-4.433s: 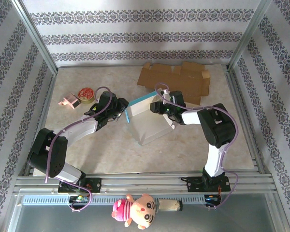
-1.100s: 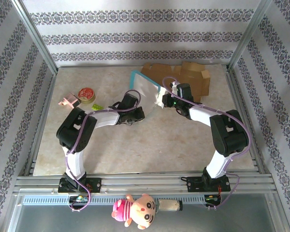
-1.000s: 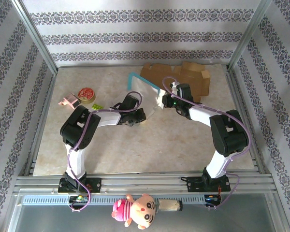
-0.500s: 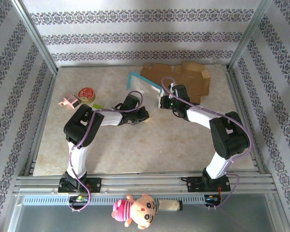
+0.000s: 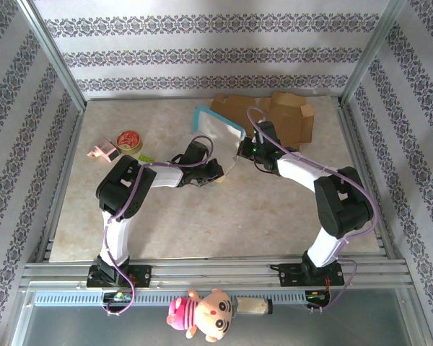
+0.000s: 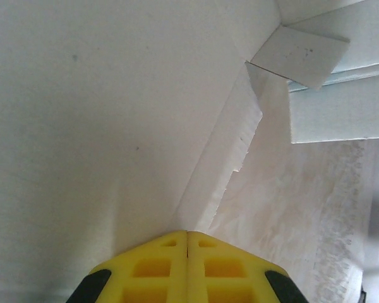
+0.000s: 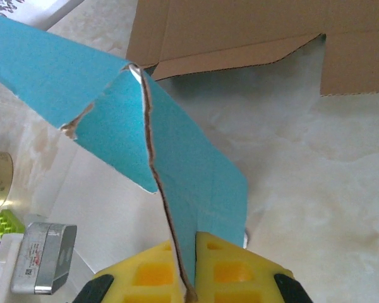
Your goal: Fold the paper box
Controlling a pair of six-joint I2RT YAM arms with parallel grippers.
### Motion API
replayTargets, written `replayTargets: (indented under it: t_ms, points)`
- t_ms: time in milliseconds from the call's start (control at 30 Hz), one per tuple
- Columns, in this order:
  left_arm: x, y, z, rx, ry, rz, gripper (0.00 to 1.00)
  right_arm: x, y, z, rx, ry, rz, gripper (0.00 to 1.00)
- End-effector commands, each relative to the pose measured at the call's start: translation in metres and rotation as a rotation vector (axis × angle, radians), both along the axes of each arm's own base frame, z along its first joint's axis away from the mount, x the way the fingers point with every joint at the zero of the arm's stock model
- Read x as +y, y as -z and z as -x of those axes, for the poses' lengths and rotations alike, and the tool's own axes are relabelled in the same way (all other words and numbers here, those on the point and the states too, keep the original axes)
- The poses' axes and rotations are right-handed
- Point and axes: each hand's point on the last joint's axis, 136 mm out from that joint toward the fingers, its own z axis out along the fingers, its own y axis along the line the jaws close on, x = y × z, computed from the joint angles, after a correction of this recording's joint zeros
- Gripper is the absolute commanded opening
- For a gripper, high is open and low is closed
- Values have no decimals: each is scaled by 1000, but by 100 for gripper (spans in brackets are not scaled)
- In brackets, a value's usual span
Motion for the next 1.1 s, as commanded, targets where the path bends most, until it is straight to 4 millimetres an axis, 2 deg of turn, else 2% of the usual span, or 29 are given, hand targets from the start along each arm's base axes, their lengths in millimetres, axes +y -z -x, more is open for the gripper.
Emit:
replayTargets:
  t_ms: [0,167,333,467,567,667,833,933,1000,1067]
  points:
    - [-3,18,1,39,-8,5,0,19,10,8,59,0,-39,1]
    - [-7,15,-3,33,-13,27,0,29,10,8,79,25,-73,0]
    - [-10,15,-5,36,-13,37,0,41,1,6,89,18,-133,0]
    - [-8,16,-6,35,-14,26,0,38,-2,4,71,26,-105,0]
    - [-10,12,-7,29,-14,43,0,38,14,6,81,25,-64,0]
    - [-12,7,-8,23,-17,57,0,41,39,12,102,4,-6,0]
    - [-8,-4,-8,-4,-14,44,0,40,63,18,112,-26,69,1]
    - [-2,-19,-8,-40,-31,29,6,32,68,19,109,-15,102,1]
    - [5,-30,-8,-67,-50,0,18,30,70,20,106,-16,116,0]
    - [14,-45,-7,-107,-62,-34,25,29,71,21,106,-19,120,0]
